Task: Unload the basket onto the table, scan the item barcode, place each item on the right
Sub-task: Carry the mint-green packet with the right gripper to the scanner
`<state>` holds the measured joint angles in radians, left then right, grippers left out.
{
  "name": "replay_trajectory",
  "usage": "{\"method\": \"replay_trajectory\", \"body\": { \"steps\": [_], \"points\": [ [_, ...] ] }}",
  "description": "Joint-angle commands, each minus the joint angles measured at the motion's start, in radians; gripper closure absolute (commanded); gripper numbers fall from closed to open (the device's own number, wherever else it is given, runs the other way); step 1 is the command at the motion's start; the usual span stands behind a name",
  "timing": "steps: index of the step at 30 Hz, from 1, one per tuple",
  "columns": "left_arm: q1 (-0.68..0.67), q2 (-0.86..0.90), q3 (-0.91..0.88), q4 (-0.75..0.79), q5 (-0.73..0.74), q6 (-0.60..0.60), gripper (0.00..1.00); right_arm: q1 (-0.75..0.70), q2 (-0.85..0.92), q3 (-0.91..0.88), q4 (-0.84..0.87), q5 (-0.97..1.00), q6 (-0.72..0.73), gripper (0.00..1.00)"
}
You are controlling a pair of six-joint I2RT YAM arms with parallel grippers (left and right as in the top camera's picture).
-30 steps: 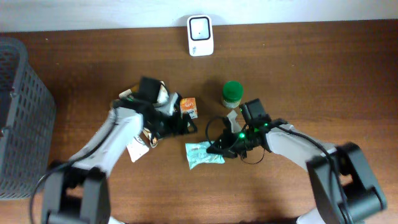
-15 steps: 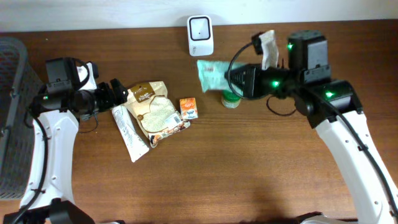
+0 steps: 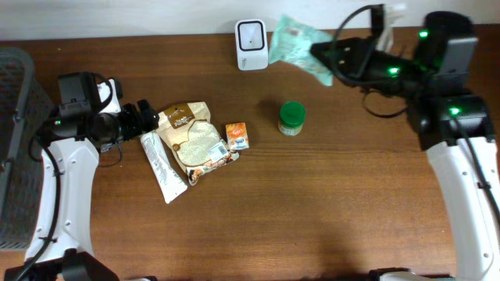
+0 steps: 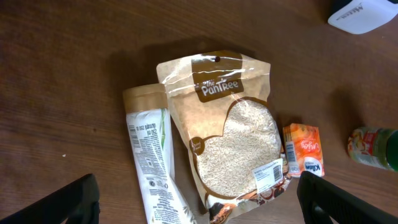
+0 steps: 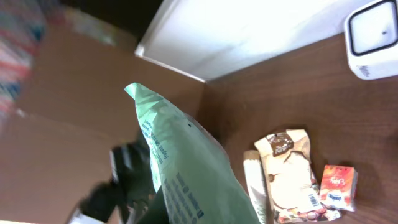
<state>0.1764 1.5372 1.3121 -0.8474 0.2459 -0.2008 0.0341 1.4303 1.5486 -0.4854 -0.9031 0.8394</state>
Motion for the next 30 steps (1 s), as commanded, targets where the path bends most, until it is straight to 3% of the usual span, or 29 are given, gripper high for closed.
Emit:
{"method": "replay_trajectory", "body": {
  "steps": [1,4,6,9,12,14,15,17,19,21,26,28,30],
  "points": [
    [0.003,-0.002,0.003,0.000,-0.008,0.020,0.01,-0.058,-0.013,0.029,0.008,-0.221,0.087,0.96],
    [0.003,-0.002,0.003,0.000,-0.008,0.020,0.01,-0.061,-0.013,0.029,0.008,-0.238,0.085,0.96],
    [0.003,-0.002,0.003,0.000,-0.008,0.020,0.01,-0.060,-0.012,0.028,0.010,-0.207,0.010,0.96],
    [0.003,-0.002,0.003,0.000,-0.008,0.020,0.01,-0.008,0.009,0.028,-0.043,0.006,-0.135,0.96],
    [0.003,-0.002,0.003,0.000,-0.008,0.020,0.01,0.117,0.102,0.063,-0.067,0.149,-0.179,0.96],
    [0.003,-0.002,0.003,-0.001,-0.007,0.020,0.01,0.168,0.212,0.198,-0.147,0.162,-0.232,0.96],
    [0.003,-0.002,0.003,-0.001,-0.008,0.020,0.01,0.194,0.305,0.346,-0.268,0.225,-0.299,0.96],
    [0.003,-0.002,0.003,0.000,-0.008,0.020,0.01,0.238,0.459,0.628,-0.484,0.441,-0.427,0.96],
    [0.003,-0.002,0.003,0.000,-0.008,0.020,0.01,0.274,0.544,0.771,-0.556,0.621,-0.509,0.96],
    [0.003,-0.002,0.003,-0.001,-0.008,0.020,0.01,0.322,0.603,0.823,-0.523,0.811,-0.629,0.96],
    [0.003,-0.002,0.003,-0.001,-0.008,0.020,0.01,0.442,0.756,0.823,-0.259,1.364,-1.005,0.96],
    [0.003,-0.002,0.003,0.000,-0.008,0.020,0.01,0.459,0.825,0.823,-0.116,1.444,-1.173,0.95],
    [0.003,-0.002,0.003,-0.001,-0.008,0.020,0.01,0.458,0.868,0.823,-0.028,1.447,-1.252,0.95]
  ]
}}
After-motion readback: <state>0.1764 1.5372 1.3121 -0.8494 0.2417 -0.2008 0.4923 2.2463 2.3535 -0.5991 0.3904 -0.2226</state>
